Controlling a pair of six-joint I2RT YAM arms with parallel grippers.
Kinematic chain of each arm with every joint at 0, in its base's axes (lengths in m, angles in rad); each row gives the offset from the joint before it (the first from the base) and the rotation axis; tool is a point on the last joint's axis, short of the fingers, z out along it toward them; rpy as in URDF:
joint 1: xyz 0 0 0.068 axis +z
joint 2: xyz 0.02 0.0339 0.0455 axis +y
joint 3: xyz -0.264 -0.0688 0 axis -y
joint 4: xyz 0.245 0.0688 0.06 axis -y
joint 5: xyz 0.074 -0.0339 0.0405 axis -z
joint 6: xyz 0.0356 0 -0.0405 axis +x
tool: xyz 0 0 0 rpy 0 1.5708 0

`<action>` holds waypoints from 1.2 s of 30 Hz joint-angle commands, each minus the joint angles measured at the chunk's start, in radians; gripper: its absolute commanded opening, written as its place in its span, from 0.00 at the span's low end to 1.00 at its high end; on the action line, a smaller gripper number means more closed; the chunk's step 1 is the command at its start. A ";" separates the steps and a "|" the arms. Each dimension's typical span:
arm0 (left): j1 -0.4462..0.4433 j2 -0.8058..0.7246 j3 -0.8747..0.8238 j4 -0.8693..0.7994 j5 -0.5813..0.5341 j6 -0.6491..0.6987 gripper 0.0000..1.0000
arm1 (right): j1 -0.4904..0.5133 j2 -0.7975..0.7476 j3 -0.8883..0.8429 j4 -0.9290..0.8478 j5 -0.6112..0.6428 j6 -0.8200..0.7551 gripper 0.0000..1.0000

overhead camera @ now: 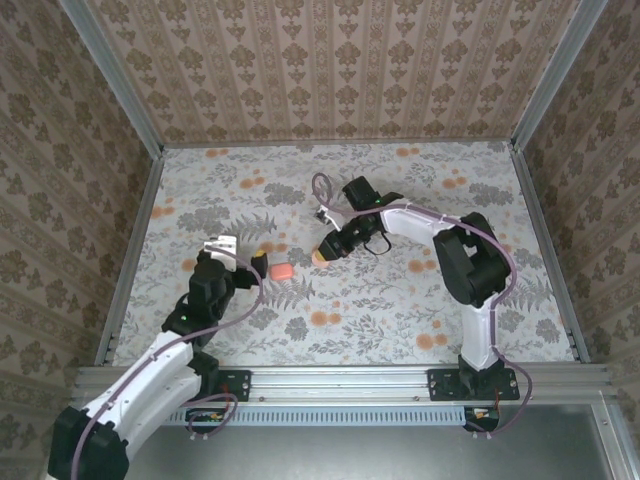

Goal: Insert wireless bluetooth earbuds into charging case

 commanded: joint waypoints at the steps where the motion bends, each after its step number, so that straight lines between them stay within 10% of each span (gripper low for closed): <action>1: 0.051 0.058 0.064 -0.020 -0.012 -0.024 1.00 | -0.004 0.062 0.060 -0.083 -0.001 0.044 0.19; 23: 0.159 0.255 0.192 -0.053 0.008 -0.016 1.00 | -0.014 0.137 0.120 -0.145 0.152 0.096 0.43; 36: 0.194 0.294 0.220 -0.052 -0.022 0.059 1.00 | -0.064 -0.114 -0.039 -0.004 0.241 0.112 0.64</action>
